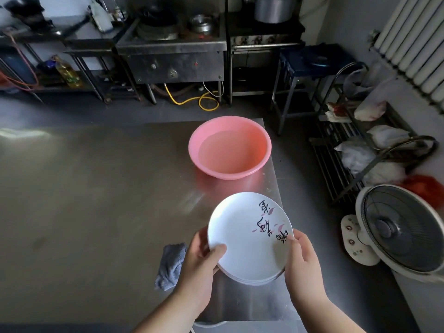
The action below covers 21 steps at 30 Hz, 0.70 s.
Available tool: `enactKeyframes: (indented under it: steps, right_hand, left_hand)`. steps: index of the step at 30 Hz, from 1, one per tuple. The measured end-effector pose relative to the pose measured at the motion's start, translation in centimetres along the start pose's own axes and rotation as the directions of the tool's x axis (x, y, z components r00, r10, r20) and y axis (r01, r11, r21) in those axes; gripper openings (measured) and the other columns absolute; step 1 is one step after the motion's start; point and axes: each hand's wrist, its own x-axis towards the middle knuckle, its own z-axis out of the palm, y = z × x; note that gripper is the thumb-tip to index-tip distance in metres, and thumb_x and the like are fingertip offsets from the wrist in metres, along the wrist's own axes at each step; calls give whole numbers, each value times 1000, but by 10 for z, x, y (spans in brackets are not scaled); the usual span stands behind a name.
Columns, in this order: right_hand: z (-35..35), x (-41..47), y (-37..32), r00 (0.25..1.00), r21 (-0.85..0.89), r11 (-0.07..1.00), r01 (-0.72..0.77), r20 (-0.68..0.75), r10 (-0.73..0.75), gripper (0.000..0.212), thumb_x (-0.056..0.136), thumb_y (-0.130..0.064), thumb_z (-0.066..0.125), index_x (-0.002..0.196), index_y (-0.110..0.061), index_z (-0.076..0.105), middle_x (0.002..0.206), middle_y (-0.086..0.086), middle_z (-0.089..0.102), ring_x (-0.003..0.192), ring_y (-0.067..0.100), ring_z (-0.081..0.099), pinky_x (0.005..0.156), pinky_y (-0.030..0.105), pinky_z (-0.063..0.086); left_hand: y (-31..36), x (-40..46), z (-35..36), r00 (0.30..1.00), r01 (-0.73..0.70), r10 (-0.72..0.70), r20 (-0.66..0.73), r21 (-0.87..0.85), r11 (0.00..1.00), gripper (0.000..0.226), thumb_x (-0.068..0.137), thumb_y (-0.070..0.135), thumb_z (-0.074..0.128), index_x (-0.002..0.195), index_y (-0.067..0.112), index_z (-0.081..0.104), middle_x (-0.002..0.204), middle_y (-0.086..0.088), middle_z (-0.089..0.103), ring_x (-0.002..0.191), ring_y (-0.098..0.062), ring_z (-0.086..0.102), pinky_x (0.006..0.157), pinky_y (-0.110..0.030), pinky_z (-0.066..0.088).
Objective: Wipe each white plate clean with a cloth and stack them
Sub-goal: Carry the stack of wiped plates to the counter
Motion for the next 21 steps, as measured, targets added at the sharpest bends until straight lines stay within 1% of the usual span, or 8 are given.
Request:
enactKeyframes:
  steps: [4,6,9,12,15,17,19,21]
  right_hand:
    - [-6,-9,-8,991,-21,996,88,98,-86,31,92,-56,51,117,-45,65,108,-15,74,99,8,71,88,48,60]
    - [-9,-15,-9,978,-32,991,132,166,-125,31,91,-52,53,119,-45,64,109,-13,74,103,10,70,92,48,59]
    - [-7,-25,-10,950,-40,983,177,269,-160,38,86,-47,54,124,-47,62,114,-15,72,108,6,68,91,39,56]
    - [5,-35,-7,914,-37,981,192,370,-165,46,82,-44,54,128,-50,60,118,-19,70,106,1,67,87,30,55]
    - [23,-44,-3,870,-49,980,194,470,-149,43,83,-43,55,125,-52,58,115,-23,70,104,-3,66,77,15,53]
    - [37,-52,0,841,-65,977,205,523,-141,39,83,-41,56,120,-55,58,112,-25,70,103,-4,65,76,13,51]
    - [53,-62,3,809,-81,974,214,574,-130,38,84,-41,57,120,-54,59,113,-22,71,104,-1,66,80,19,50]
    - [70,-74,6,770,-95,968,232,626,-123,38,86,-39,59,122,-49,60,114,-18,73,106,1,67,84,23,50]
  left_hand:
    - [4,-16,-8,998,-53,53,-16,-10,999,81,52,30,79,130,15,62,122,-8,74,112,-22,68,94,-46,51]
    - [5,-25,-16,996,-86,86,-16,-4,996,80,53,29,79,131,15,62,125,-9,73,114,-24,67,94,-46,50]
    - [6,-37,-35,991,-134,135,-22,11,991,77,57,27,76,133,23,62,131,-8,68,120,-26,66,95,-44,52]
    - [0,-52,-57,986,-161,162,-29,28,986,65,61,22,71,124,31,67,126,-8,72,113,-21,69,88,-32,57]
    - [-10,-70,-82,979,-167,166,-118,1,986,69,60,20,71,128,33,67,129,-7,72,116,-21,70,83,-30,59]
    - [-17,-84,-100,970,-169,163,-180,-20,985,69,61,22,72,129,36,66,130,-5,72,117,-21,70,82,-31,60]
    - [-25,-99,-119,958,-175,162,-237,-32,984,68,65,22,73,131,37,65,131,-4,72,121,-22,68,90,-36,58]
    - [-33,-114,-142,943,-177,158,-294,-39,983,70,67,23,74,134,37,62,135,-3,70,126,-25,66,102,-47,54]
